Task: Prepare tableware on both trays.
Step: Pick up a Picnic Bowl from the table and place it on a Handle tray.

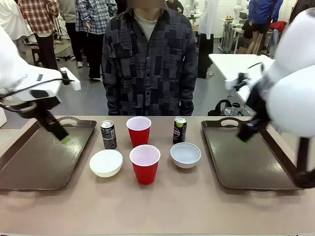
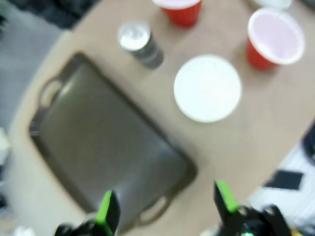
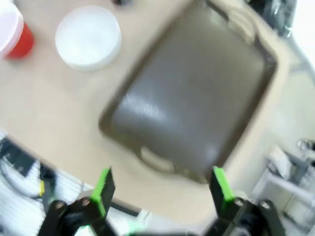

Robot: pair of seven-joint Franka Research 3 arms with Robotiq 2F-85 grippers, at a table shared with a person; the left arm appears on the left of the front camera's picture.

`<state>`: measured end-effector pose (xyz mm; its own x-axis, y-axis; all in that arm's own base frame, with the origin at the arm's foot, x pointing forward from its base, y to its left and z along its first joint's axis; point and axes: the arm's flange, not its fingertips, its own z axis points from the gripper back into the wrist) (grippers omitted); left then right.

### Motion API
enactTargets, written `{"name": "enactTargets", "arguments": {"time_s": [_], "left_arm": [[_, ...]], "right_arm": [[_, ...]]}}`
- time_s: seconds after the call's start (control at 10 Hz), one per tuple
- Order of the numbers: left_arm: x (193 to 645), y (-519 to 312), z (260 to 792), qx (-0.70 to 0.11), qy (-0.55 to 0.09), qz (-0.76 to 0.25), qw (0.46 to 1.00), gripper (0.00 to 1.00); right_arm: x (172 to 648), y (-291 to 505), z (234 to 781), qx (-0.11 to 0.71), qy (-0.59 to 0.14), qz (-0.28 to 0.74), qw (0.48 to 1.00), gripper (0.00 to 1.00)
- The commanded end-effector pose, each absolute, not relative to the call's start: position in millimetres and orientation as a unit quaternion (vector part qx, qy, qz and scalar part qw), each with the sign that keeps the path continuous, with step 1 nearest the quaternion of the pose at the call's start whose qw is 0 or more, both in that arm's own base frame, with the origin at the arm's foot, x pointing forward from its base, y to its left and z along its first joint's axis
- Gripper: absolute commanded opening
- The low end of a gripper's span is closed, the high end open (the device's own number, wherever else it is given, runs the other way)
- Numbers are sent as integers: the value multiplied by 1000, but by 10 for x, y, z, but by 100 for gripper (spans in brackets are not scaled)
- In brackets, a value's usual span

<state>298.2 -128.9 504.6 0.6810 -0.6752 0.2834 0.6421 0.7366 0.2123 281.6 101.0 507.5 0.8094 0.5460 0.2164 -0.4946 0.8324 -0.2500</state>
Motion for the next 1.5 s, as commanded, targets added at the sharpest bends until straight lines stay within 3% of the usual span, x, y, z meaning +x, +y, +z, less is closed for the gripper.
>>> {"name": "enactTargets", "arguments": {"time_s": [0.0,0.1,0.3,0.4,0.6,0.8,0.9,1.2,1.4], "left_arm": [[2361,-1037,4723,95,-188,-341,916,100],[2982,-1289,5046,48,-174,-360,916,100],[2982,-1289,5046,48,-174,-360,916,100],[2832,-1208,5179,65,-172,-356,916,100],[3103,-949,5318,-134,-158,-343,916,100],[3301,-432,5493,-334,-152,-271,890,100],[3352,-169,5465,-393,-152,-228,878,100],[3357,590,5232,-390,-184,-93,898,100],[3331,831,5121,-361,-181,-56,913,100]], "right_arm": [[1965,585,4415,-116,-114,252,954,100],[2816,1010,5075,-91,-141,275,947,100],[2816,1010,5075,-91,-141,275,947,100],[2585,894,5200,-103,-127,265,950,100],[2879,496,5378,78,-81,268,957,100],[3170,-403,5458,342,-45,125,930,100],[3191,-787,5411,426,-33,83,900,100],[3107,-1641,5108,518,-45,-1,854,100],[3146,-1720,4963,541,-37,-11,840,100]]}}
